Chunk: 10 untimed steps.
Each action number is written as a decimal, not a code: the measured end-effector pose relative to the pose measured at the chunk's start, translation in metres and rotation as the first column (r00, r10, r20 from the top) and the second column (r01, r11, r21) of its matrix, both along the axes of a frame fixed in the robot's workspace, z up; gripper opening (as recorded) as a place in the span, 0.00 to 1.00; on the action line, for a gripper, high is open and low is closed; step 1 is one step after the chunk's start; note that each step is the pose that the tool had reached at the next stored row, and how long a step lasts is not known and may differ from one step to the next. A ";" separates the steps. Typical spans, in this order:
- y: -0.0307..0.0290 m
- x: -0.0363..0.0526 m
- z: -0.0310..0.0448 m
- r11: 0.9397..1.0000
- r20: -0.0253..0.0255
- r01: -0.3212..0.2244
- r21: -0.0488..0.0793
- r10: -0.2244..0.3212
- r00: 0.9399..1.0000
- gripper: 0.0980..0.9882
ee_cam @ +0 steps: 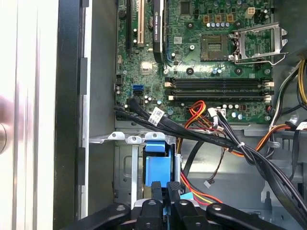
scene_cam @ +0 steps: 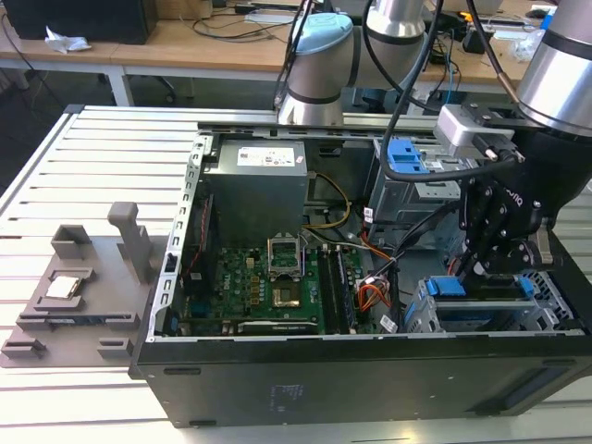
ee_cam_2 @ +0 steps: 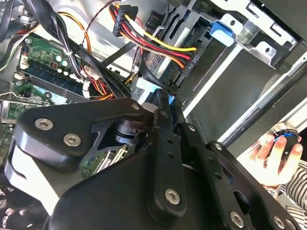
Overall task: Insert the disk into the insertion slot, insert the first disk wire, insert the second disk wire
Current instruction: 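Insert the second disk wire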
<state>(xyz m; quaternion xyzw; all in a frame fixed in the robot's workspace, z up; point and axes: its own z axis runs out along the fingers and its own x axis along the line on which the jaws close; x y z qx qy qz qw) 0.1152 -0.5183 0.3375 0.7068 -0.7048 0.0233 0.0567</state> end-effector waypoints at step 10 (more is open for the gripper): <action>-0.0018 -0.0001 0.0107 0.999 0.000 0.000 0.041 0.000 1.000 0.07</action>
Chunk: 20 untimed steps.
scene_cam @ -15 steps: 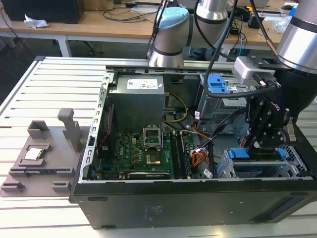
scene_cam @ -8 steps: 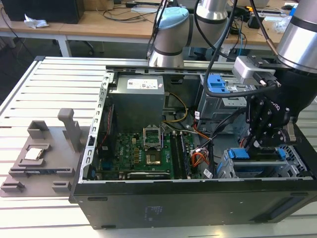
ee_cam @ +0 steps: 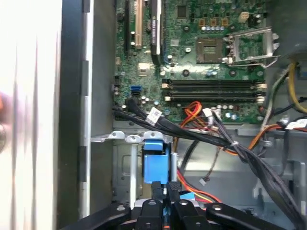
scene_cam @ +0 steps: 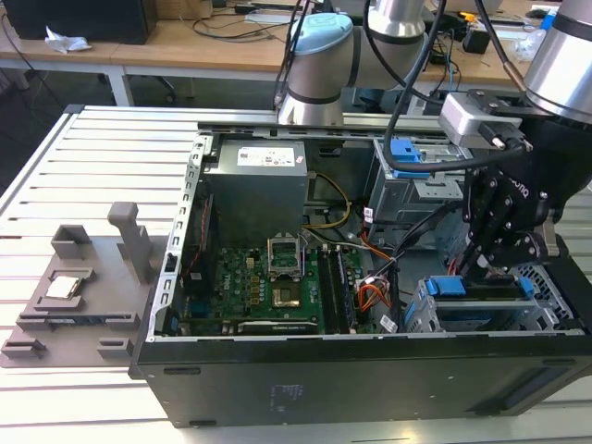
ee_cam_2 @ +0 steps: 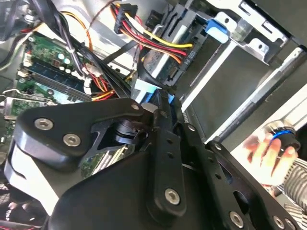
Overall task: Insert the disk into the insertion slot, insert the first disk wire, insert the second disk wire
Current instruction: 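Insert the second disk wire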
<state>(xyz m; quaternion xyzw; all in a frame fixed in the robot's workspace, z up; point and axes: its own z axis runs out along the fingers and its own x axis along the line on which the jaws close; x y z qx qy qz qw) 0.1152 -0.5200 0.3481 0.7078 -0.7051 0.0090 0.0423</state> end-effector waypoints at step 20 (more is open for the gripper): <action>-0.0163 0.0085 -0.0012 0.998 0.000 0.000 0.058 0.000 1.000 0.06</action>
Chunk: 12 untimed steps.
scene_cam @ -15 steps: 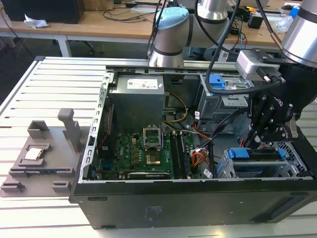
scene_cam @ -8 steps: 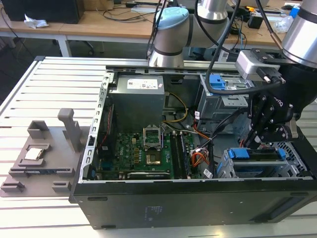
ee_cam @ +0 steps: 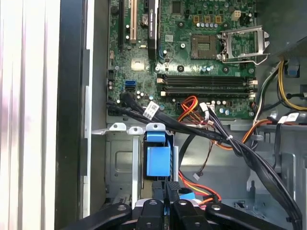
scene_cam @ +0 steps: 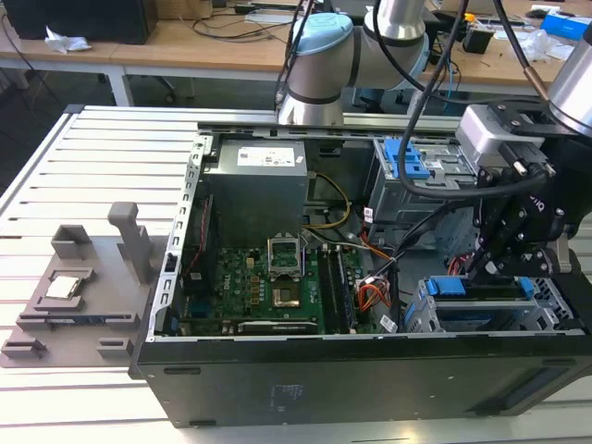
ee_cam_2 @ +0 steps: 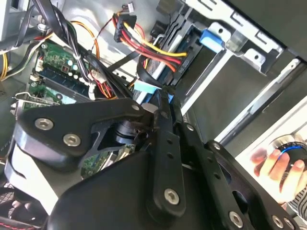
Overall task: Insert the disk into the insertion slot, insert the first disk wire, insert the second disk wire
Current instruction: 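Insert the second disk wire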
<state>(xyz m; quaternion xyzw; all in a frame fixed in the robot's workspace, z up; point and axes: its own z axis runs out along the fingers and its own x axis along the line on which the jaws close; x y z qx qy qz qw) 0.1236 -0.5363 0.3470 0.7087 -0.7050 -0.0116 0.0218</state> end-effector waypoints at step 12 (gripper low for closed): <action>0.0032 0.0038 -0.0036 1.000 0.000 0.000 0.002 0.000 1.000 0.06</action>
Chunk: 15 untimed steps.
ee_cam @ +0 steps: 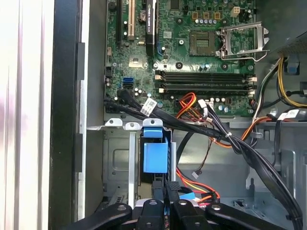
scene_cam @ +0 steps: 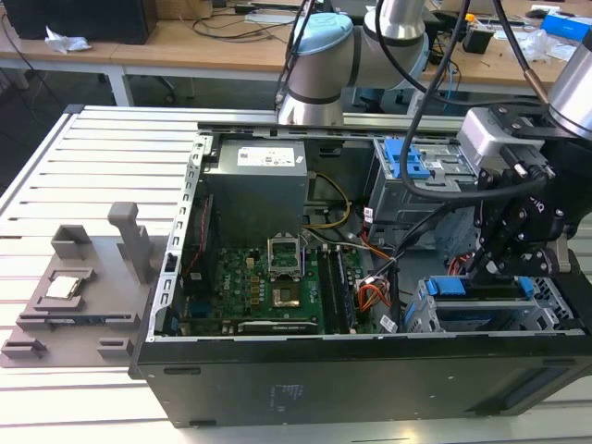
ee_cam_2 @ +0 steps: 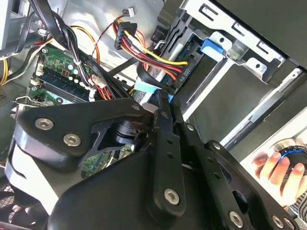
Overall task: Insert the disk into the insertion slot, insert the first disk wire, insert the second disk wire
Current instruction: 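Insert the second disk wire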
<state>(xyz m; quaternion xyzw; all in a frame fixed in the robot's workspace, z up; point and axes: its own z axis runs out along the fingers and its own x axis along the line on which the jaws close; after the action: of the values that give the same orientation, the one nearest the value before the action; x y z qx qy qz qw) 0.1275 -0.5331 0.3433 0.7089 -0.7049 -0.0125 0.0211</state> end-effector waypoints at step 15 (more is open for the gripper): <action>-0.0009 0.0010 -0.0083 1.000 0.000 0.000 0.000 0.000 1.000 0.07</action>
<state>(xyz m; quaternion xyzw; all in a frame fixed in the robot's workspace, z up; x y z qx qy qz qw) 0.1285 -0.5340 0.3350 0.7090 -0.7048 -0.0124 0.0211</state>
